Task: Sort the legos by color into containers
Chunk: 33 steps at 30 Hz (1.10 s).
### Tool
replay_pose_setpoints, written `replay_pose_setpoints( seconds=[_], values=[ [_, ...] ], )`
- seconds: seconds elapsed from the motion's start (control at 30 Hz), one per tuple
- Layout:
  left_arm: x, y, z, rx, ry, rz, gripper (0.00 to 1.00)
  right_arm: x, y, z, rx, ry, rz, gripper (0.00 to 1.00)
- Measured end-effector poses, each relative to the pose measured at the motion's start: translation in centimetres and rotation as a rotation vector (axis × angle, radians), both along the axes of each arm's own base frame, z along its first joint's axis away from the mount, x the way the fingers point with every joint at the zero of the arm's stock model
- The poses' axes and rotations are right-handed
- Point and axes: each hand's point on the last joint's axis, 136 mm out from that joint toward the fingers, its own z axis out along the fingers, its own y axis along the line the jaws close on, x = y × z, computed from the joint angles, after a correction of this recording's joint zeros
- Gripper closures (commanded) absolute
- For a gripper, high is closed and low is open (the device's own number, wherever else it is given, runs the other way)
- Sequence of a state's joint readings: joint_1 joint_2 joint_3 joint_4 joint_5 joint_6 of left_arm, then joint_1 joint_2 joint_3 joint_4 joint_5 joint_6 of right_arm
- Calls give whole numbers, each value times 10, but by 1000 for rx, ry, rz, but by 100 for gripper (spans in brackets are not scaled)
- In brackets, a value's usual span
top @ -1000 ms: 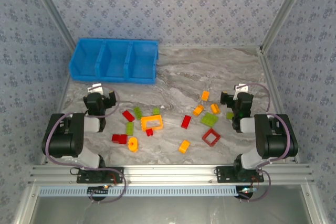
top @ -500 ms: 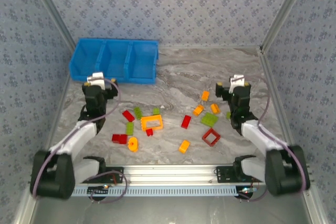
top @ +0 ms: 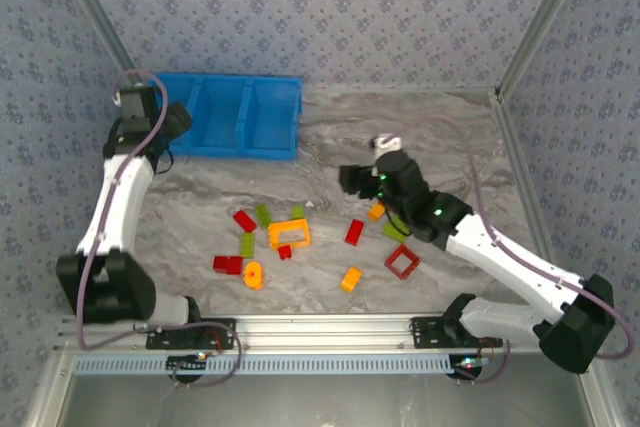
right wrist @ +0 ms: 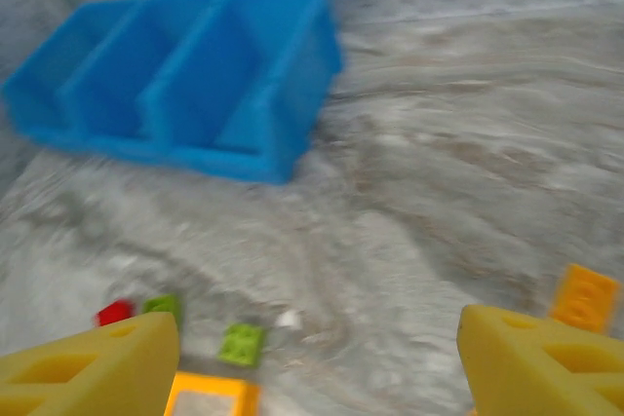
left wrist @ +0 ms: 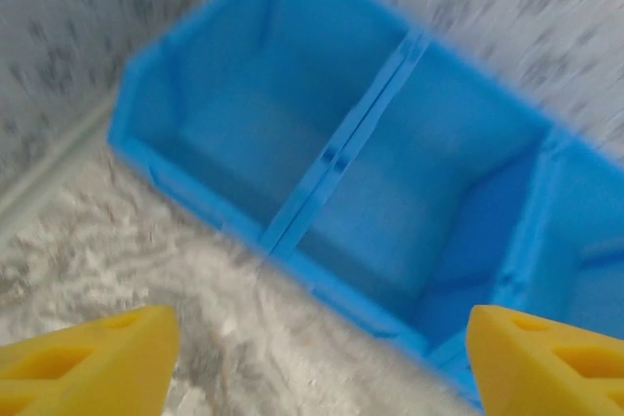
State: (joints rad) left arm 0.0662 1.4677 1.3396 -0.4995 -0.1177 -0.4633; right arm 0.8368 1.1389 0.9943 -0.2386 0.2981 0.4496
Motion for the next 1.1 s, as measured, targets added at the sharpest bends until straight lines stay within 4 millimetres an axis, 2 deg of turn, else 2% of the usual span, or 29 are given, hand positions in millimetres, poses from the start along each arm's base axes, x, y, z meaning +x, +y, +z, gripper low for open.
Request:
replay_pose_setpoints(
  seconds=[0.1,0.17,0.27,0.33,0.53,0.67,0.73,0.93,1.1],
  values=[
    [16,4,-45,-13,151,-31,29,-25,50,17,4,-75,142,20],
    [29,8,-64,-15,208,-47,28,-38,78,17,2,-105,211,20],
    [47,11,-78,0,238,-89,22,-47,104,4,-23,-114,268,20],
    [56,11,-80,6,235,-121,21,-49,113,-7,-40,-104,284,19],
    [94,8,-83,35,208,-210,23,-47,119,-6,-21,-112,293,19],
    [110,9,-95,49,217,-241,30,-44,119,-2,-10,-113,291,19],
    [117,10,-100,57,225,-252,36,-41,119,-1,-3,-111,287,19],
    [128,10,-118,77,254,-295,65,-32,113,0,1,-103,266,19],
    [130,4,-118,102,253,-354,84,-24,105,-5,-6,-77,243,19]
  ],
)
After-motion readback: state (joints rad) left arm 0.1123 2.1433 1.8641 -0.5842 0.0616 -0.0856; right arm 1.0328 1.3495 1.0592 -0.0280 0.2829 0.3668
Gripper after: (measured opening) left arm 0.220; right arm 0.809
